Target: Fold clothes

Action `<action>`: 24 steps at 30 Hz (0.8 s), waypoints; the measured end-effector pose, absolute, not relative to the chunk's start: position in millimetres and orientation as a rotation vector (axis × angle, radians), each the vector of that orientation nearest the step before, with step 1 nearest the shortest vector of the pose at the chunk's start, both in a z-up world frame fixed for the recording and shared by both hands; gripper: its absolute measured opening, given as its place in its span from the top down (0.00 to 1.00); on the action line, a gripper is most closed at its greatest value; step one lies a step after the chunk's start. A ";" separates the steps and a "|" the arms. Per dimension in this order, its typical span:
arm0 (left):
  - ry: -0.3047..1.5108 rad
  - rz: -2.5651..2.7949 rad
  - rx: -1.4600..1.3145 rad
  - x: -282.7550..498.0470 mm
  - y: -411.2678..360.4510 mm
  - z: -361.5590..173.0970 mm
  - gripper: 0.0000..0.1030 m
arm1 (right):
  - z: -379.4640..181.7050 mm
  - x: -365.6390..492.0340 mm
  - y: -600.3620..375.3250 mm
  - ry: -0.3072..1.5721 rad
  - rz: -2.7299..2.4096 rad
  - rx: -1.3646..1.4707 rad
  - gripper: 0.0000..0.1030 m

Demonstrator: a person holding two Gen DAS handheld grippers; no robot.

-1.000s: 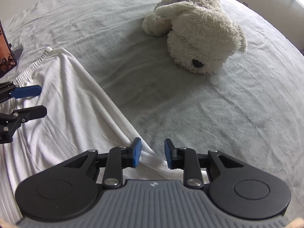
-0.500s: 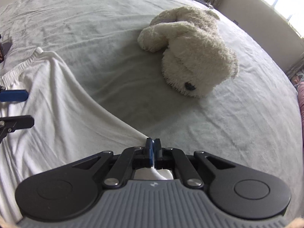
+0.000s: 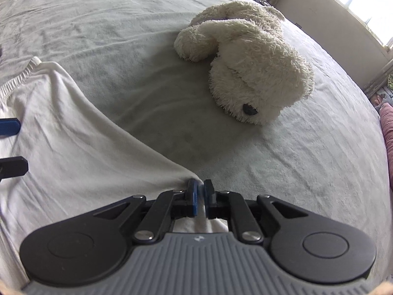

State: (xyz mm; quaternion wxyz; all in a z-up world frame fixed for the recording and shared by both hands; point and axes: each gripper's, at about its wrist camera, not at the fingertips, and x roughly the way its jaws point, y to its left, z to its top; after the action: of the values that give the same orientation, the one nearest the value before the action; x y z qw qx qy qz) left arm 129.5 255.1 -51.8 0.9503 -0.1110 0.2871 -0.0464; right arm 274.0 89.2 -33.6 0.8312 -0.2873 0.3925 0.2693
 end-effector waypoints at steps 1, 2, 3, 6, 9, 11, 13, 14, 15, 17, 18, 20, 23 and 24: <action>0.584 -0.094 -0.227 129.6 255.2 -51.8 0.42 | -31.4 273.5 89.6 0.834 0.587 -0.593 0.85; 0.584 -0.094 -0.227 129.8 255.2 -51.6 0.42 | -29.8 274.0 90.9 0.838 0.605 -0.575 0.82; 0.584 -0.093 -0.227 129.9 255.0 -51.6 0.42 | -28.8 274.1 92.8 0.842 0.621 -0.559 0.72; 0.584 -0.093 -0.226 130.0 254.6 -51.6 0.42 | -26.3 272.2 101.5 0.833 0.658 -0.550 0.67; 0.584 -0.092 -0.227 129.7 254.6 -51.3 0.42 | -27.9 271.8 111.5 0.824 0.686 -0.551 0.67; 0.584 -0.092 -0.227 129.8 254.6 -51.4 0.42 | -30.0 272.5 117.2 0.822 0.704 -0.546 0.67; 0.584 -0.091 -0.228 130.0 254.8 -51.4 0.42 | -33.3 274.5 121.8 0.828 0.718 -0.536 0.68; 0.584 -0.091 -0.229 130.0 255.1 -51.5 0.42 | -35.2 274.8 124.7 0.828 0.721 -0.534 0.68; 0.584 -0.090 -0.231 130.1 255.3 -51.5 0.42 | -37.0 275.8 127.3 0.825 0.719 -0.534 0.69; 0.584 -0.089 -0.232 130.5 255.5 -51.7 0.42 | -39.6 279.4 132.3 0.822 0.707 -0.523 0.69; 0.585 -0.089 -0.230 130.7 255.1 -51.7 0.42 | -40.4 282.0 134.5 0.821 0.699 -0.514 0.69; 0.586 -0.087 -0.222 130.6 253.9 -51.4 0.42 | -40.4 288.6 137.9 0.812 0.668 -0.498 0.70; 0.587 -0.085 -0.216 130.3 253.1 -50.7 0.42 | -38.1 294.9 136.2 0.805 0.625 -0.468 0.70; 0.587 -0.084 -0.219 130.1 253.4 -50.4 0.42 | -36.0 294.6 132.9 0.798 0.615 -0.456 0.70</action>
State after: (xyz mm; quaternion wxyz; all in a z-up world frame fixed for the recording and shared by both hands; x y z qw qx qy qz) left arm 130.1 253.4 -50.4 0.9504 -0.1075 0.2889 -0.0415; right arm 294.6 132.9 -36.0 0.8510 -0.2167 0.3789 0.2921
